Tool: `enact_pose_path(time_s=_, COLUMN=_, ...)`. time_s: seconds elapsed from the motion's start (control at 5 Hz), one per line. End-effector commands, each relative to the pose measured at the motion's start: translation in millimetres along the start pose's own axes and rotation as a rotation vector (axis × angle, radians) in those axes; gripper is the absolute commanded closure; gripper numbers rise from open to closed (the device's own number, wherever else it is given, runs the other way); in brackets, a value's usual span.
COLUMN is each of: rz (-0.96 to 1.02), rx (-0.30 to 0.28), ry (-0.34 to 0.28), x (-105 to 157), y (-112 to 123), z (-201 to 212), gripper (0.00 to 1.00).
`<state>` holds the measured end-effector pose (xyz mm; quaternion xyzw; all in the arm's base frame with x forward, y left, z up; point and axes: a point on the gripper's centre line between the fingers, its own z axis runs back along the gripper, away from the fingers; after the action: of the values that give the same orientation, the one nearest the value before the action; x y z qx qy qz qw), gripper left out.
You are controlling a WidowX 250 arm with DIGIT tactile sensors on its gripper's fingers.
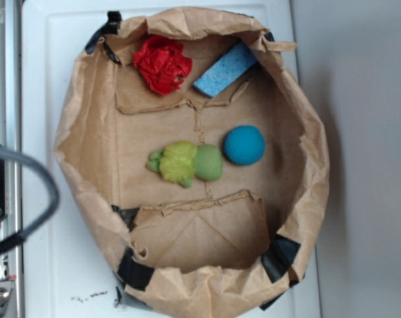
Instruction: Grab the blue ball.
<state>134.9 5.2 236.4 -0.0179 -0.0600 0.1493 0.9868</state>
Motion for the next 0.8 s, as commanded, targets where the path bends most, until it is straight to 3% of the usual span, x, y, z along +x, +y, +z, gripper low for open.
enact_pose_path(time_s=0.0, rz=0.017, rx=0.001, ry=-0.011, x=3.0, y=1.1, z=2.9, gripper=0.0)
enact_pose_path(time_s=0.2, rz=0.072, rx=-0.034, ry=-0.016, x=23.3, y=-5.9, z=-10.8, gripper=0.0)
enact_pose_path(time_s=0.6, rz=0.182, rx=-0.041, ry=-0.111, x=83.3, y=-29.2, z=-57.5, gripper=0.0)
